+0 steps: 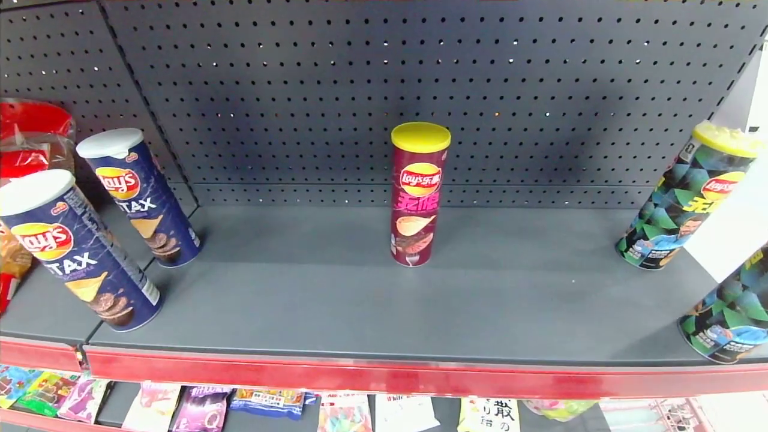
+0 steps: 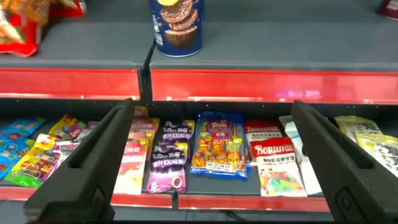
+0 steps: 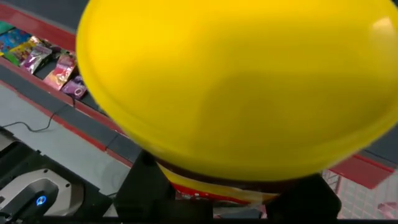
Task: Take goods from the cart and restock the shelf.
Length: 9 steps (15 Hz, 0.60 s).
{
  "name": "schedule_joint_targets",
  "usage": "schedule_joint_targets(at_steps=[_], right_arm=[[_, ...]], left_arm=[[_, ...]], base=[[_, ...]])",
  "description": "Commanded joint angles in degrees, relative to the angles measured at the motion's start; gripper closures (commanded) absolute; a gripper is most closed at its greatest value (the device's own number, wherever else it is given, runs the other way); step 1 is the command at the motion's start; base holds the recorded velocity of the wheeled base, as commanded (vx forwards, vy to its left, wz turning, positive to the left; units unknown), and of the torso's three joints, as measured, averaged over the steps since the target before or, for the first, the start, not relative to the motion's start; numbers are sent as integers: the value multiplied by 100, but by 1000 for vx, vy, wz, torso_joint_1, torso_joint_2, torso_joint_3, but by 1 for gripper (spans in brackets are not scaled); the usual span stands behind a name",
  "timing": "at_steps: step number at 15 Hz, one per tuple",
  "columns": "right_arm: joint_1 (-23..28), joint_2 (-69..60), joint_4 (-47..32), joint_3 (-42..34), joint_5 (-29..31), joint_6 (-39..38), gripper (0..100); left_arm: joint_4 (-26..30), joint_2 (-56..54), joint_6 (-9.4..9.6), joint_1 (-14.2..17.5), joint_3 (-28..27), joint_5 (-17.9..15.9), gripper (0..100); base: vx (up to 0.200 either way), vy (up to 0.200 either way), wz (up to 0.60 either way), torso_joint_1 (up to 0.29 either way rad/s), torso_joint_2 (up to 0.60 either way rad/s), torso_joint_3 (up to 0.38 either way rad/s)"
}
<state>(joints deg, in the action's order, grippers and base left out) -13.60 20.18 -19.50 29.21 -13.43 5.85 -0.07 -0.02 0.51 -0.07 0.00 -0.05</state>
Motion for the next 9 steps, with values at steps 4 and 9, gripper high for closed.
schedule_joint_targets(at_steps=[4,9], right_arm=[[-2,399,-1,94,-520,197,100],[-90,1006,131,155,-1038,505,100]], left_arm=[[-1,2,-16,-1,0,-13,0],[-63,336,318,-151,-123,-391,0]], base=[[0,0,0,0,0,0],[0,0,0,0,0,0]])
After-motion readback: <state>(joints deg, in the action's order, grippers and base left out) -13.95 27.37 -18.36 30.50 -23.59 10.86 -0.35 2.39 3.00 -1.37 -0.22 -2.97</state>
